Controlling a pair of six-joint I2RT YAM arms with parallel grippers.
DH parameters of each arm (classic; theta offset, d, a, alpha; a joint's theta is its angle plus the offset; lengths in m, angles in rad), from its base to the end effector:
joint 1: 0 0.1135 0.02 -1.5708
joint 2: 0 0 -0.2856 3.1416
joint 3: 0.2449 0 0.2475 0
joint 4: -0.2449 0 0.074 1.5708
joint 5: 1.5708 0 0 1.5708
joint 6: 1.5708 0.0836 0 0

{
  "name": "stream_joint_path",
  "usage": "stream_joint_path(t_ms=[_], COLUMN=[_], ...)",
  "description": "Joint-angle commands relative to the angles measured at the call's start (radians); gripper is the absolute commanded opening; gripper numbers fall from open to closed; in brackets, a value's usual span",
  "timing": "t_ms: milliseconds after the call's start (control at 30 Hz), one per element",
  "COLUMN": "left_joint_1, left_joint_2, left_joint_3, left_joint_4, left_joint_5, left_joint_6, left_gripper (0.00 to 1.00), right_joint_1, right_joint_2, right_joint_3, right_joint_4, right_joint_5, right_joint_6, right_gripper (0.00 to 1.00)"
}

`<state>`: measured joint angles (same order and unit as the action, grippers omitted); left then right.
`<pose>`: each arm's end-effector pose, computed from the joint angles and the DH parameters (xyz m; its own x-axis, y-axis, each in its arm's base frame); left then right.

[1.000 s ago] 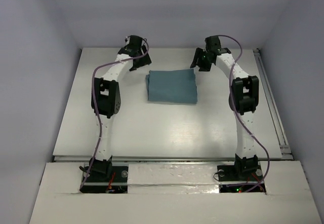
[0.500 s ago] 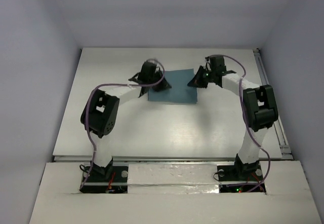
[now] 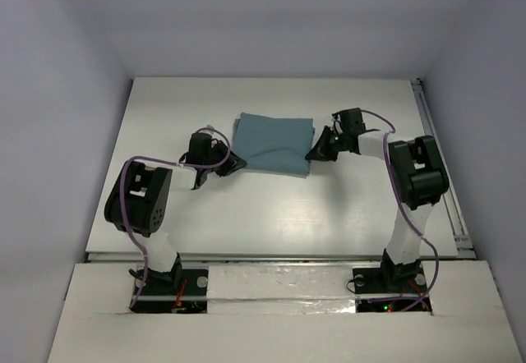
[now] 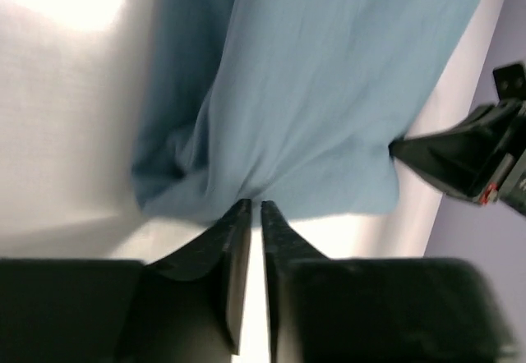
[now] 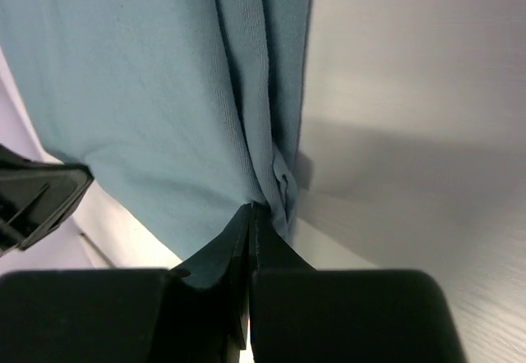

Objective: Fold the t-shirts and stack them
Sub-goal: Smooth out wrinkles on the folded tshirt

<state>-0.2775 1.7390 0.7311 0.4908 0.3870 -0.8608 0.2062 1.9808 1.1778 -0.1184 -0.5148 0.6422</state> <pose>0.3552 -0.1340 0.1492 -0.7416 -0.5190 -0.4251 0.0105 0.6247 -0.7808 0.4149 0.1288 0.1275 -0.9056 0.3432 -0.2494 0.0909 0.7311 0.6762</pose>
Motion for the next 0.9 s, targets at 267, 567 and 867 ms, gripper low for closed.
stream_joint_path(t_ms=[267,567,867], left_joint_1=[0.008,0.041,-0.006], left_joint_2=[-0.192,0.066,-0.129], left_joint_3=[0.116,0.091,-0.030], left_joint_4=[-0.106,-0.084,-0.064], left_joint_5=[-0.002,-0.051,0.010], left_joint_6=[0.003,0.089,0.019], left_gripper=[0.25,0.14,0.27], right_joint_1=[0.076,0.110,0.010], right_joint_2=[-0.221,-0.063,-0.126], right_joint_3=[0.089,-0.035,0.006], right_joint_4=[-0.112,-0.012,-0.118], right_joint_5=[0.052,0.058,0.189], right_joint_6=[-0.037,-0.004,-0.064], right_gripper=[0.00,0.00,0.00])
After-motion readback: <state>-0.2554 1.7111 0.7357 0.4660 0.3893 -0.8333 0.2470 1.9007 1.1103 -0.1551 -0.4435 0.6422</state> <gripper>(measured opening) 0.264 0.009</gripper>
